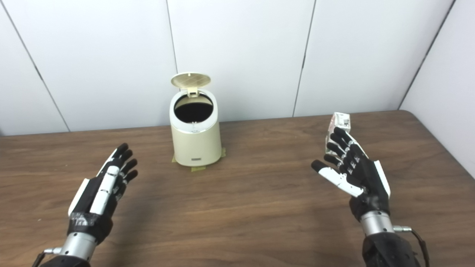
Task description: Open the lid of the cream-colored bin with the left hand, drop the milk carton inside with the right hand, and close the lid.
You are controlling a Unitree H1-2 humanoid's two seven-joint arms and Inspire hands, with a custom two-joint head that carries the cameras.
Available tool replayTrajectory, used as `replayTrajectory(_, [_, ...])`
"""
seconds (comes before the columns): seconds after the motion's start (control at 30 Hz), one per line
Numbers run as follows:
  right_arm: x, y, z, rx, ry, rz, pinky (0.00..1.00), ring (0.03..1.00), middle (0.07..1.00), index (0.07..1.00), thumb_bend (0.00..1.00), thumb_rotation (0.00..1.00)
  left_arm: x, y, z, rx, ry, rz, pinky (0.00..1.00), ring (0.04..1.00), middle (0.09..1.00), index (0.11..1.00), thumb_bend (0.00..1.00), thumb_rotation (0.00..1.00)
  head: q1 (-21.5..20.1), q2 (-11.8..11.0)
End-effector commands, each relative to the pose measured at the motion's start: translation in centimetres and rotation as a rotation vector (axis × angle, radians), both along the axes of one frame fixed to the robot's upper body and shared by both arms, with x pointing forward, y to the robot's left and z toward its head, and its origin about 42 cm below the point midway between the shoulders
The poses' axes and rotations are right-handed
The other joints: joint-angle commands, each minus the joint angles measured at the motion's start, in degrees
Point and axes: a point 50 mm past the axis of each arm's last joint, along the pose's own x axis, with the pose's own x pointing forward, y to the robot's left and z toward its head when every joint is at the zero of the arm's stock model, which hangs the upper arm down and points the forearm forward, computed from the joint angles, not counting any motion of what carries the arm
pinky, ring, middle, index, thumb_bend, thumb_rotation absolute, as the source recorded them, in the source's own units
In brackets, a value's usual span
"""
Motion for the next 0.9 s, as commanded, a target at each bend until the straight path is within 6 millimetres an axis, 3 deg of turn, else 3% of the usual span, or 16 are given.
replayTrajectory(0.0, [-0.2, -1.1, 1.9, -0.050, -0.073, -0.023, 0.72, 0.848, 0.894, 0.857, 0.79, 0.22, 0.5, -0.1, 1.1, -0.017, -0.073, 0.002, 0.95, 0.959, 0.982, 0.972, 0.45, 0.75, -0.4, -0.1])
replayTrajectory(0.2, [-1.3, -3.8, 2.4, -0.136, -0.059, -0.130, 0.73, 0.837, 0.869, 0.840, 0.81, 0.21, 0.4, 0.7, 1.2, -0.013, -0.061, 0.010, 0.97, 0.961, 0.977, 0.977, 0.40, 0.83, -4.1, -0.7])
replayTrajectory(0.4, [-0.3, -5.7, 3.3, -0.217, -0.052, -0.214, 0.77, 0.819, 0.852, 0.826, 0.85, 0.21, 0.5, 1.1, 1.6, -0.013, -0.056, 0.019, 0.98, 0.966, 0.984, 0.984, 0.38, 0.84, -6.4, -1.1])
replayTrajectory(0.73, [6.3, -9.4, 4.3, -0.335, 0.011, -0.213, 0.79, 0.855, 0.871, 0.840, 0.89, 0.16, 0.3, 1.2, 1.9, 0.003, -0.055, -0.007, 1.00, 0.986, 1.000, 0.993, 0.42, 0.77, -7.5, -1.1])
replayTrajectory(0.87, [9.0, -9.4, 5.3, -0.419, 0.037, -0.190, 0.67, 0.828, 0.871, 0.863, 0.90, 0.12, 0.2, 1.2, 2.1, -0.007, -0.056, -0.012, 1.00, 0.987, 1.000, 0.995, 0.41, 0.77, -7.6, -1.1])
